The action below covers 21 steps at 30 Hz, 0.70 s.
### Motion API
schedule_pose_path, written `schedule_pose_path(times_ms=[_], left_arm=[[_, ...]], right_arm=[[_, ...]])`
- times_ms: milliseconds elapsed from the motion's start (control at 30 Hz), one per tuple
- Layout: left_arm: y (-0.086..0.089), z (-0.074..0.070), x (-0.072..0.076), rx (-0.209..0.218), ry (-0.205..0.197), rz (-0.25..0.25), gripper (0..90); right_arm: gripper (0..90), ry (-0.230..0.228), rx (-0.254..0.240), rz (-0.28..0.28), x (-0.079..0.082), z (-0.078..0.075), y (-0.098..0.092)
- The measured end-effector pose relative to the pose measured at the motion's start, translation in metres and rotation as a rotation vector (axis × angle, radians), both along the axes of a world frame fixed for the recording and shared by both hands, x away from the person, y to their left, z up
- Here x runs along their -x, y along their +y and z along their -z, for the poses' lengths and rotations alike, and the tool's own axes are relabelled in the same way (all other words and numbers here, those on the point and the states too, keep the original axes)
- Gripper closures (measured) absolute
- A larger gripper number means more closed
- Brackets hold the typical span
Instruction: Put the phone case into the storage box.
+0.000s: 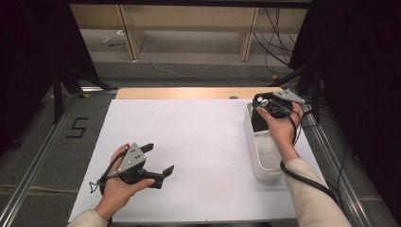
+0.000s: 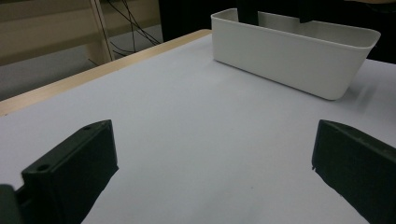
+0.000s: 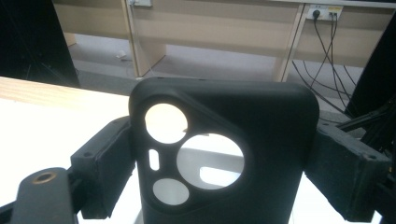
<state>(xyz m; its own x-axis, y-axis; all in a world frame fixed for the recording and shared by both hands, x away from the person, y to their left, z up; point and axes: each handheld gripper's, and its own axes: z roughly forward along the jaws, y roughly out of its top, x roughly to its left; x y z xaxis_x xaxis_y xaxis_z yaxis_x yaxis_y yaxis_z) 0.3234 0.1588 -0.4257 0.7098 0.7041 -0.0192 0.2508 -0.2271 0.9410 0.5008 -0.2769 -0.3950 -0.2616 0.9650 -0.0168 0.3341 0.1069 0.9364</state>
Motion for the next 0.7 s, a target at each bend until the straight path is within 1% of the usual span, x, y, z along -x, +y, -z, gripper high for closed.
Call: schedule_pose_path(times_ms=[167, 667, 700], left_arm=[[0.0001, 0.0001, -0.0001, 0.0, 0.0, 0.0, 0.0], [0.0001, -0.0001, -0.0001, 0.001, 0.0, 0.001, 0.0], [0.0001, -0.0001, -0.0001, 0.001, 0.001, 0.001, 0.0]], right_arm=[[15.4, 0.012, 0.001, 0.0, -0.0019, 0.0033, 0.0001], [15.3, 0.025, 0.014, 0.002, -0.0061, 0.0082, 0.0021], [15.3, 0.031, 0.014, 0.002, -0.006, 0.0085, 0.0023]])
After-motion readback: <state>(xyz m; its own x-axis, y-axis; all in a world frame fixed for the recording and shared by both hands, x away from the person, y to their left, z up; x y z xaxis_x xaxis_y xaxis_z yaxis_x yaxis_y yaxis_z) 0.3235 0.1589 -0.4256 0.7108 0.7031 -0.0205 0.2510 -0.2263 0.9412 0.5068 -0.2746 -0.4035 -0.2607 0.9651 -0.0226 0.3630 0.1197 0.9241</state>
